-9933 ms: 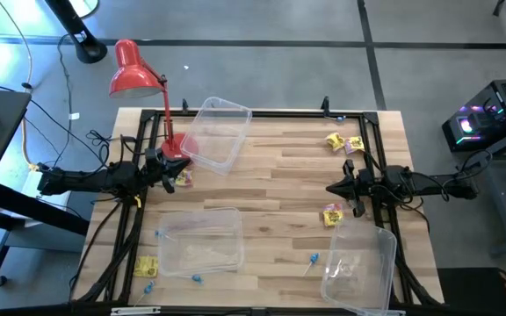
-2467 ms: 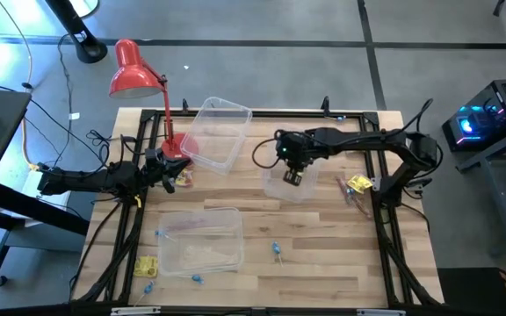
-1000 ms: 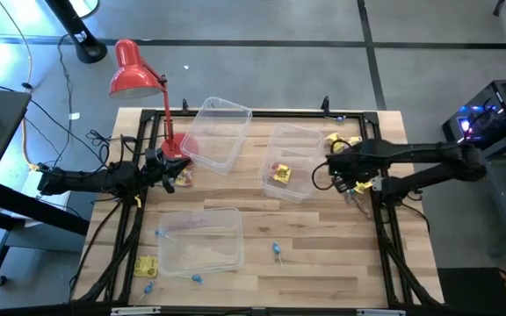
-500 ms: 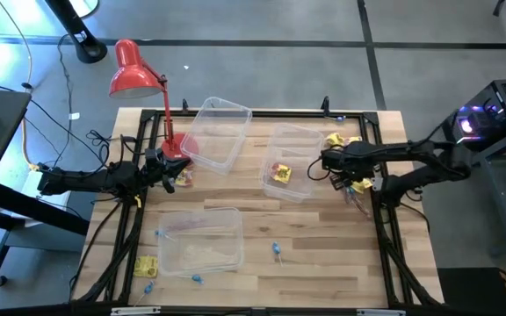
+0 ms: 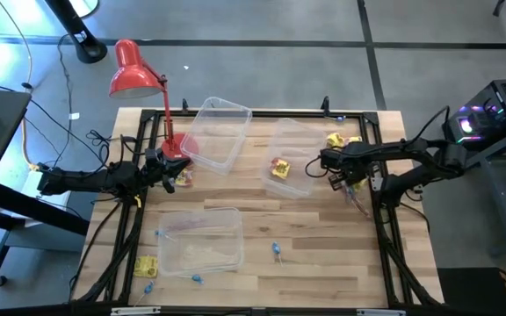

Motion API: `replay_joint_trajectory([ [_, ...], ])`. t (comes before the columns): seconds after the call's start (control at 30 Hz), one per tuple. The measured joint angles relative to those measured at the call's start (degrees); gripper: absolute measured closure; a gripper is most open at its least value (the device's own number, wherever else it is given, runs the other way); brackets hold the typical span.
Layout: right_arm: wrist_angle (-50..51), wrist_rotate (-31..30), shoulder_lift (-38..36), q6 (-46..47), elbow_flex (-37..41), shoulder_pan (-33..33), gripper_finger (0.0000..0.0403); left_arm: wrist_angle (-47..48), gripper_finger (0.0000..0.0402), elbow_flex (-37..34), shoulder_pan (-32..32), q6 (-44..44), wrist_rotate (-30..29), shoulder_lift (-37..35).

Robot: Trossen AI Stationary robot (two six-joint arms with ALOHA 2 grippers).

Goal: Sort candy
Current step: Put the yellow candy into the top right transparent bin

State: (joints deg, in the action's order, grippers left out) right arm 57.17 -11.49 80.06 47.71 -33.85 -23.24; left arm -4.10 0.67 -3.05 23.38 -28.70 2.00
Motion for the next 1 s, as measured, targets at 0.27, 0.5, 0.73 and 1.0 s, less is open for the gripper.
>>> replay_joint_trajectory([
  [0.27,10.17,-4.12,-3.71,-2.77,-11.39,1.78,0.0401,0.02,0.0401,0.01,0.0,0.0,0.0,-0.02],
  [0.5,18.96,-16.74,-7.64,-2.03,-29.99,4.99,0.0402,0.02,0.0401,-0.01,0.02,0.0,-0.01,-0.02],
  [0.73,-9.27,-5.57,-7.9,-12.81,-35.08,5.4,0.0402,0.0,0.0402,0.01,0.02,0.0,-0.01,-0.01],
  [1.0,-15.13,2.35,-4.21,-16.29,-34.25,8.6,0.0397,0.02,0.0401,0.02,0.02,0.0,-0.01,-0.02],
])
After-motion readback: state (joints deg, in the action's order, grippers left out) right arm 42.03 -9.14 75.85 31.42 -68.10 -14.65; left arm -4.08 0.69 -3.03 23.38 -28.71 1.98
